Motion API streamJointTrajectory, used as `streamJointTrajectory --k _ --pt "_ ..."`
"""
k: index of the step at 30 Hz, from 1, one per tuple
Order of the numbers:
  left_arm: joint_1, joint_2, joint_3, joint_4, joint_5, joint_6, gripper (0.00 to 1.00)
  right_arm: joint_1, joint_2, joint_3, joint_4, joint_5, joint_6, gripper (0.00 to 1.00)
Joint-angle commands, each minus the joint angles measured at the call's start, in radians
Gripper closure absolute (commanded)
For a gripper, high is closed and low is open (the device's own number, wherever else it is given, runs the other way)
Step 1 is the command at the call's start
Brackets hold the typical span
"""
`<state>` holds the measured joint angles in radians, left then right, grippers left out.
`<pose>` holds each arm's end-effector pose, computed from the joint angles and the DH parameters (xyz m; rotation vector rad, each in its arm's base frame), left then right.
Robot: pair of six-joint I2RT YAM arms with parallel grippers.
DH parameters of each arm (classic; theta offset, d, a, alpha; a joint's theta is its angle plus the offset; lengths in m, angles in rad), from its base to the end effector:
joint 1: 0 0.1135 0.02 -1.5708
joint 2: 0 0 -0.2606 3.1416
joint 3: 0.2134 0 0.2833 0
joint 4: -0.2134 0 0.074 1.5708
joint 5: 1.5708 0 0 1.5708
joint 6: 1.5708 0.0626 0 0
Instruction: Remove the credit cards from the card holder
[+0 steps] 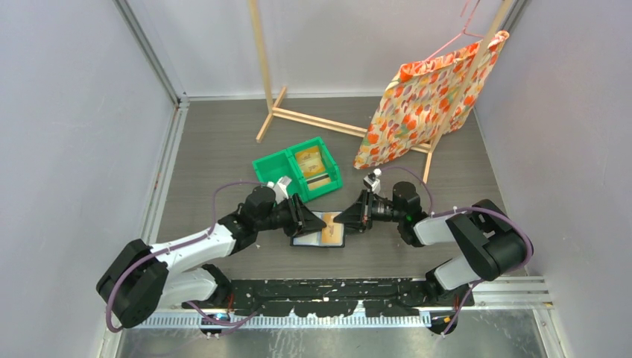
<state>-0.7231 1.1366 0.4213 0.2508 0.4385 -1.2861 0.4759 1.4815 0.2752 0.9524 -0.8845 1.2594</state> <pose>0.1890 -0.2023 0.1551 -0.3536 2.4256 -1.5557 0.2103 0.1629 0.1072 0.0914 2.2494 1.8947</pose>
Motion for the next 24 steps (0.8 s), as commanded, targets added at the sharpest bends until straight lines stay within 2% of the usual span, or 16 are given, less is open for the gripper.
streamJointTrajectory --k 1,9,18,24 --pt "0.007 0.018 -0.018 0.060 0.021 0.001 0.67 0.006 -0.039 0.045 0.068 -0.024 0.006 0.99" --pt "0.008 0.038 -0.043 0.152 0.035 -0.033 0.82 0.004 -0.029 0.045 0.074 -0.021 0.008 0.99" --pt "0.011 0.109 -0.048 0.354 0.113 -0.066 0.80 0.005 -0.009 0.045 0.101 -0.031 0.021 0.99" --pt "0.011 0.158 -0.048 0.427 0.140 -0.080 0.81 0.005 0.000 0.044 0.117 -0.031 0.030 0.99"
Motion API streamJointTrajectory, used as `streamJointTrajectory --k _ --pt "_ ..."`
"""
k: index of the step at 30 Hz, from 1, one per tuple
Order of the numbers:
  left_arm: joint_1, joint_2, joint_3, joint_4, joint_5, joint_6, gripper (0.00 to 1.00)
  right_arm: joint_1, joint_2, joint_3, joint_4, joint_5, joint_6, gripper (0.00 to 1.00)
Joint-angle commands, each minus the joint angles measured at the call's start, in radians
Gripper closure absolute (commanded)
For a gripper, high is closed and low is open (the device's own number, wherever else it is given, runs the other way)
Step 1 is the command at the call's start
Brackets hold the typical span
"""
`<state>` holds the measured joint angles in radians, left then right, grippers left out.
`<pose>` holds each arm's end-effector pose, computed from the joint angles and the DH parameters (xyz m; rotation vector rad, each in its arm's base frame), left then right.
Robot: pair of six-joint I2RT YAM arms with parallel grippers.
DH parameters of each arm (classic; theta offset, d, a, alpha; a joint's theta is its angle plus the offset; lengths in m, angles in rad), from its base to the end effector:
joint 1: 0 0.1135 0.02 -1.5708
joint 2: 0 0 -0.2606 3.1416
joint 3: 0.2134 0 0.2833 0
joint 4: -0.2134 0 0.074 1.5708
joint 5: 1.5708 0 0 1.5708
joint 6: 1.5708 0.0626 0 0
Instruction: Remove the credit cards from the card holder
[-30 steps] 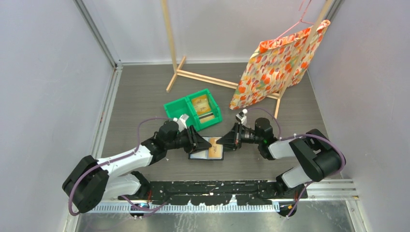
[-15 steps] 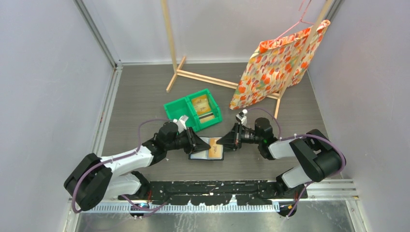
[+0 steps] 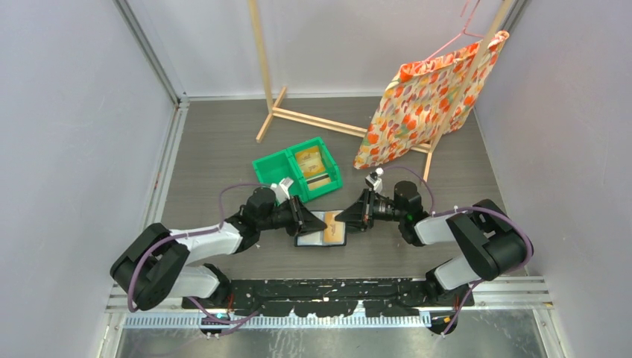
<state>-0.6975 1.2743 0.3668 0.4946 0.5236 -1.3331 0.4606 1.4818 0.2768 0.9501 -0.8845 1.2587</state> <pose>0.1938 -0.2032 0.1301 -0.3503 2.4087 -1.6703 0.2131 0.1598 0.1073 0.1083 2.2430 1.8865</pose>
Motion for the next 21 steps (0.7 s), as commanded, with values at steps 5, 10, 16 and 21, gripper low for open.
streamJointTrajectory --k 5,10,16,21 --pt "-0.006 -0.002 -0.008 0.210 0.044 -0.035 0.90 0.020 0.009 0.041 0.123 -0.034 0.032 0.99" --pt "-0.005 -0.026 -0.012 0.227 0.050 -0.033 0.91 0.020 0.034 0.043 0.135 -0.039 0.034 0.99" --pt "-0.005 -0.029 0.007 0.236 0.069 -0.035 0.88 0.021 0.064 0.044 0.183 -0.037 0.060 0.99" --pt "-0.005 0.007 0.012 0.286 0.081 -0.052 0.87 0.022 0.075 0.047 0.198 -0.039 0.071 0.99"
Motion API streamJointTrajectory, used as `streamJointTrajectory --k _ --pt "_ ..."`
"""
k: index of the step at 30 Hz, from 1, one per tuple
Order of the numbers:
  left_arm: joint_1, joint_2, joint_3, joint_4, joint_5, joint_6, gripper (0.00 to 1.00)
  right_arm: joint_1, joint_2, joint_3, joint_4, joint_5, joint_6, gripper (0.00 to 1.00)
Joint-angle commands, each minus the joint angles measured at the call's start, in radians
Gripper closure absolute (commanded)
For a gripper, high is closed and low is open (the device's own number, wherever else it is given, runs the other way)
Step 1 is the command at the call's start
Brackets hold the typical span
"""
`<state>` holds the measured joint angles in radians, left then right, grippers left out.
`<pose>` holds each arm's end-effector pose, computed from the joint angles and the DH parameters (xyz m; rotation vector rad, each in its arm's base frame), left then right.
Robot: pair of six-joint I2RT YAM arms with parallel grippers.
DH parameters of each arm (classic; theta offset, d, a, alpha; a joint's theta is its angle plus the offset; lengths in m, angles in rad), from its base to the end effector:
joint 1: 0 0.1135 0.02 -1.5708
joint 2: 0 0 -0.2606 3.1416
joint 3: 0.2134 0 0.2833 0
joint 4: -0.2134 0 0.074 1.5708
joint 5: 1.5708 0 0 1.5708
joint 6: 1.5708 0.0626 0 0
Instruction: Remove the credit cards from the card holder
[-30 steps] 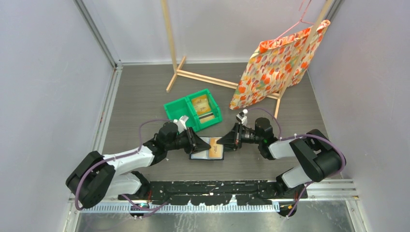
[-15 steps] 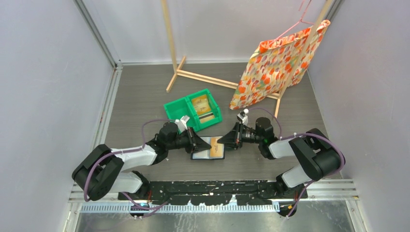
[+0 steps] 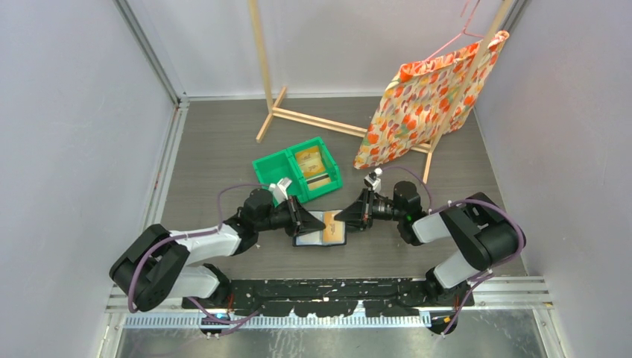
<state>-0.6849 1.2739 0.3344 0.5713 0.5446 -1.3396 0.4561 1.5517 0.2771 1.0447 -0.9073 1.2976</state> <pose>0.1922 -0.1988 0.1287 -0.3289 2.3668 -1.7126 0.2142 0.1600 0.1011 0.1161 2.2380 1.9259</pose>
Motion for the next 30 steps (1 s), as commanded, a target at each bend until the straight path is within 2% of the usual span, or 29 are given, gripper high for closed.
streamJointTrajectory --k 1,8,14,20,22,26,30 --pt "-0.018 0.018 0.040 0.234 0.060 -0.055 0.87 0.027 0.007 0.047 0.104 -0.017 0.032 0.99" --pt "-0.019 0.050 0.035 0.296 0.065 -0.076 0.88 0.027 0.030 0.046 0.108 -0.022 0.031 0.99" --pt "-0.019 0.044 0.038 0.302 0.062 -0.077 0.99 0.029 0.050 0.050 0.108 -0.022 0.028 0.99" --pt "-0.019 0.039 0.037 0.302 0.057 -0.076 0.99 0.032 0.069 0.051 0.109 -0.021 0.025 0.99" --pt "-0.019 0.034 0.028 0.301 0.046 -0.076 0.99 0.033 0.073 0.051 0.107 -0.021 0.025 0.93" --pt "-0.019 0.009 0.003 0.275 0.013 -0.072 0.99 0.033 0.080 0.046 0.101 -0.022 0.025 0.73" --pt "-0.018 -0.040 -0.027 0.234 -0.026 -0.062 0.99 0.032 0.081 0.038 0.100 -0.019 0.024 0.67"
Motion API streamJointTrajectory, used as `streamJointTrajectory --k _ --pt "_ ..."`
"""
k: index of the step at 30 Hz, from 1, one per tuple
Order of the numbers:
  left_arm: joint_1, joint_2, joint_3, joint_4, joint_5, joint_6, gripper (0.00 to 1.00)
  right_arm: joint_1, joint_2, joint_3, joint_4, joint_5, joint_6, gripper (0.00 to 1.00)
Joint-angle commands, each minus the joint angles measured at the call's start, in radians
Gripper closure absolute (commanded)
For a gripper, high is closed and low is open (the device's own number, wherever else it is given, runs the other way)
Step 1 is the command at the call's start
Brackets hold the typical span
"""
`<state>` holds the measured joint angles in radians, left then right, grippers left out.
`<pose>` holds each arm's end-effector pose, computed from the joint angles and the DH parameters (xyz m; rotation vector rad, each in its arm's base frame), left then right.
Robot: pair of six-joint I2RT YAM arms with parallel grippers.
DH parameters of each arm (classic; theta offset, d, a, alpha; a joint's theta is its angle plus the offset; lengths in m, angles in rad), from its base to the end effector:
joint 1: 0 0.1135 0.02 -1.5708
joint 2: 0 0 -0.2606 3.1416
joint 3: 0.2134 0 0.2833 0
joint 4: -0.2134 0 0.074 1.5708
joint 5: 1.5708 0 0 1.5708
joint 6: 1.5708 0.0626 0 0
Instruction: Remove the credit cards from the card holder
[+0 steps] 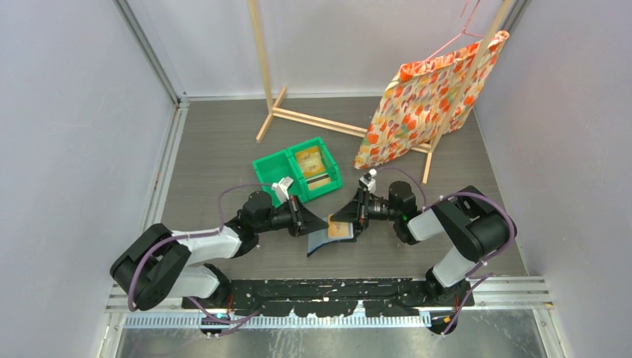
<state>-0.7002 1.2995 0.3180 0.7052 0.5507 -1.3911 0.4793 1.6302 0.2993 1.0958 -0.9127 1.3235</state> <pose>0.1903 -0.2032 0.1330 -0.3118 2.2951 -1.8022 0.2156 0.1679 0.0928 0.1195 2.2660 1.9535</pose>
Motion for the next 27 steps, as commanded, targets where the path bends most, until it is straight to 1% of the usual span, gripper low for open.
streamJointTrajectory --k 1,9,13,15,16,18,20,22,27 --pt "-0.003 -0.080 -0.014 0.081 -0.041 -0.004 1.00 0.008 0.000 0.014 0.049 -0.012 -0.002 0.67" --pt "-0.002 -0.209 -0.028 -0.102 -0.093 0.047 1.00 0.009 -0.011 0.001 0.045 -0.002 0.003 0.66" --pt "-0.002 -0.257 -0.032 -0.193 -0.116 0.069 0.99 0.007 -0.008 -0.005 0.029 0.008 -0.008 0.69" --pt "-0.002 -0.278 -0.033 -0.238 -0.131 0.080 0.99 0.008 0.000 -0.008 0.006 0.011 -0.027 0.69" --pt "-0.003 -0.288 -0.033 -0.259 -0.138 0.086 1.00 0.007 0.007 -0.011 0.004 0.008 -0.033 0.68" --pt "-0.002 -0.307 -0.027 -0.307 -0.142 0.099 1.00 0.008 0.016 -0.020 0.000 0.005 -0.046 0.58" --pt "-0.002 -0.324 -0.021 -0.356 -0.141 0.116 0.99 0.008 0.023 -0.023 -0.021 0.001 -0.070 0.53" --pt "-0.002 -0.337 -0.022 -0.388 -0.144 0.127 0.99 0.007 0.023 -0.022 -0.056 0.000 -0.093 0.48" --pt "-0.002 -0.350 -0.027 -0.439 -0.155 0.141 0.99 0.008 0.005 -0.014 -0.129 0.009 -0.145 0.43"
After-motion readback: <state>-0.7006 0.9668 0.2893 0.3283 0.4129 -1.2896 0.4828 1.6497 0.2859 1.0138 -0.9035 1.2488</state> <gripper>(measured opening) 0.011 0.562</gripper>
